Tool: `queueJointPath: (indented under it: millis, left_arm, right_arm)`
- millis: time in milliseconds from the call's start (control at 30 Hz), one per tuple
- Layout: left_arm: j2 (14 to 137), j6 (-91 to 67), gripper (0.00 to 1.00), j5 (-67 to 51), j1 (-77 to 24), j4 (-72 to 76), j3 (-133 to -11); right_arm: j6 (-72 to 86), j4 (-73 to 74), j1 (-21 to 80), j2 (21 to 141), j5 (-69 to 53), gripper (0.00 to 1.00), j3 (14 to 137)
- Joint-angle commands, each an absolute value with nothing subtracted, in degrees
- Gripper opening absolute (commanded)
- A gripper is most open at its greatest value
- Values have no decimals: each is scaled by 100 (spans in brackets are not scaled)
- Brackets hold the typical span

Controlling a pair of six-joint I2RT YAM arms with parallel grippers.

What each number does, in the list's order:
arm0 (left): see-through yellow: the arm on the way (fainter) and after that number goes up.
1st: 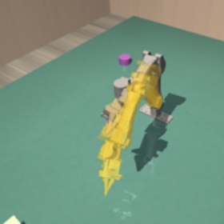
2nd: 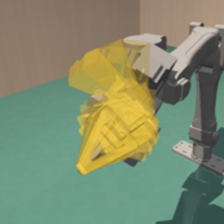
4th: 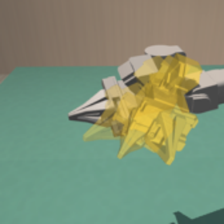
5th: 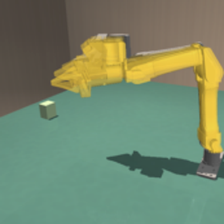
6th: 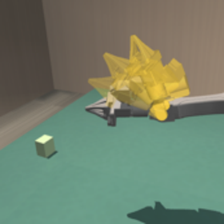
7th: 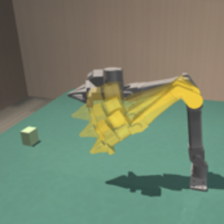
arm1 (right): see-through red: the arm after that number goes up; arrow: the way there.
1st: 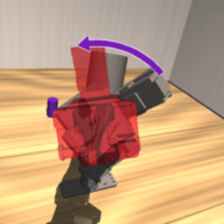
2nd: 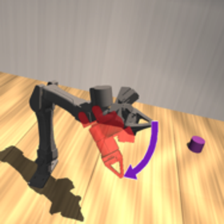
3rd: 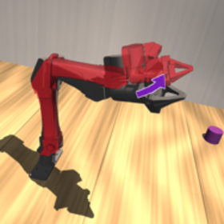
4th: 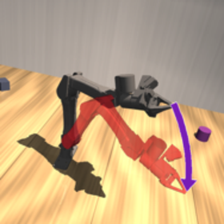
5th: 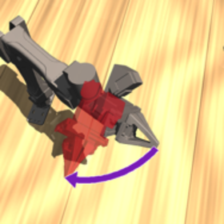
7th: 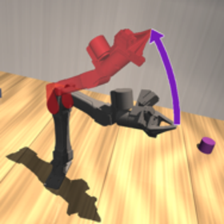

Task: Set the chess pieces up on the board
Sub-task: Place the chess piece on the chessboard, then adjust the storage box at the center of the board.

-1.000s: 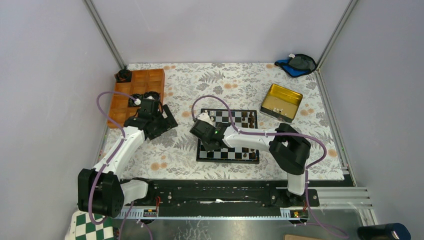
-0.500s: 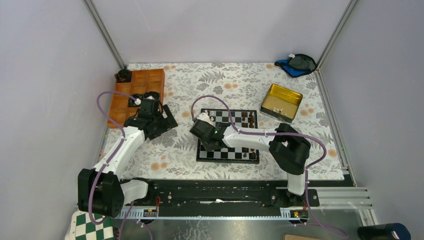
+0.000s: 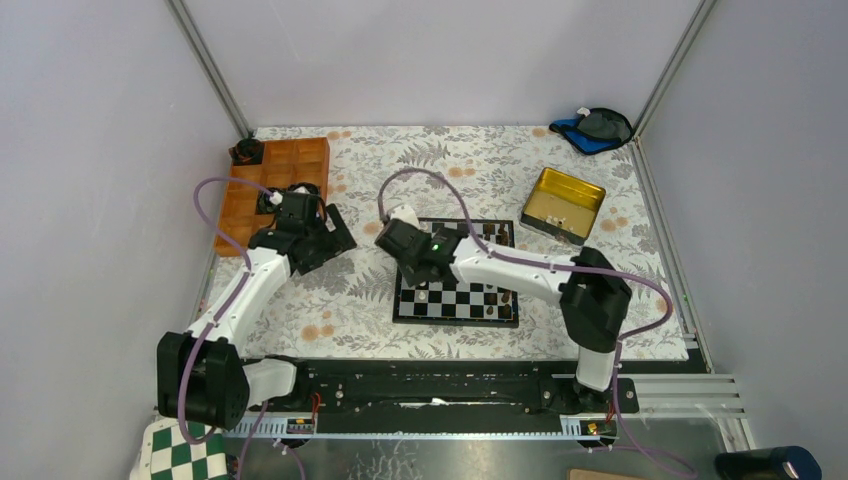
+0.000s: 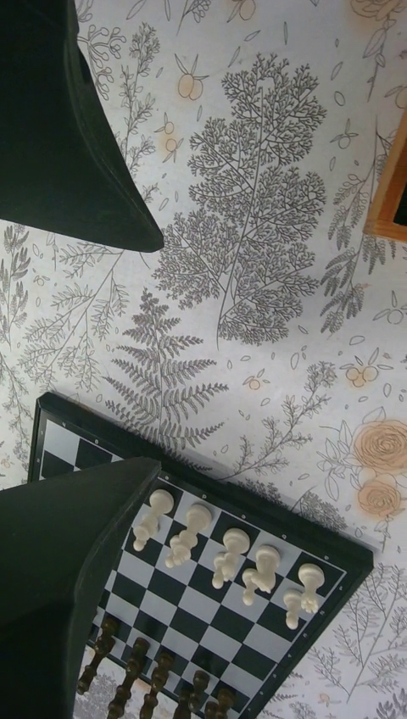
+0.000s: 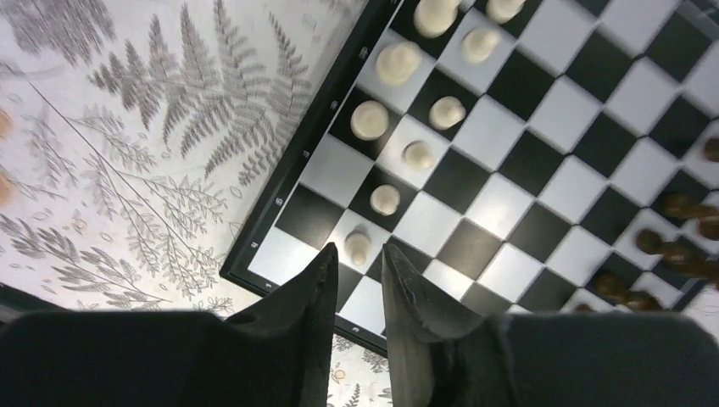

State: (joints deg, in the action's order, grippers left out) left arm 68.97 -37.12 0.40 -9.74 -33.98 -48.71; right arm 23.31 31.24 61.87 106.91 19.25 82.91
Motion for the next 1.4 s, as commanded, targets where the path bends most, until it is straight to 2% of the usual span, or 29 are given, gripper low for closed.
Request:
queueJointPath:
  millis: [0, 200, 433, 700, 1033, 1367]
  left_arm:
    - [7035, -3662, 99, 95, -1011, -3175, -5113]
    - [7346, -3747, 99, 44, -1011, -3073, -5254]
    - [7669, -3728, 99, 68, -1011, -3102, -5404]
    - [7939, -3685, 99, 94, -1011, -3096, -5466]
    - [8061, -3665, 99, 142, -1009, -3080, -5445]
    - [8196, -3674, 99, 163, -1011, -3078, -5484]
  right_arm:
    - [2160, 3541, 5653, 9998, 2551, 34, 9041]
    - [1999, 3629, 4178, 9850, 2693, 45, 9316]
    - [1866, 3258, 2423, 10075, 2759, 46, 9006]
    - [2099, 2953, 876, 10661, 2974, 48, 9025]
    - [2306, 3293, -234, 11587, 2986, 48, 9819]
    - [2388, 3289, -496, 11841, 2781, 49, 9723]
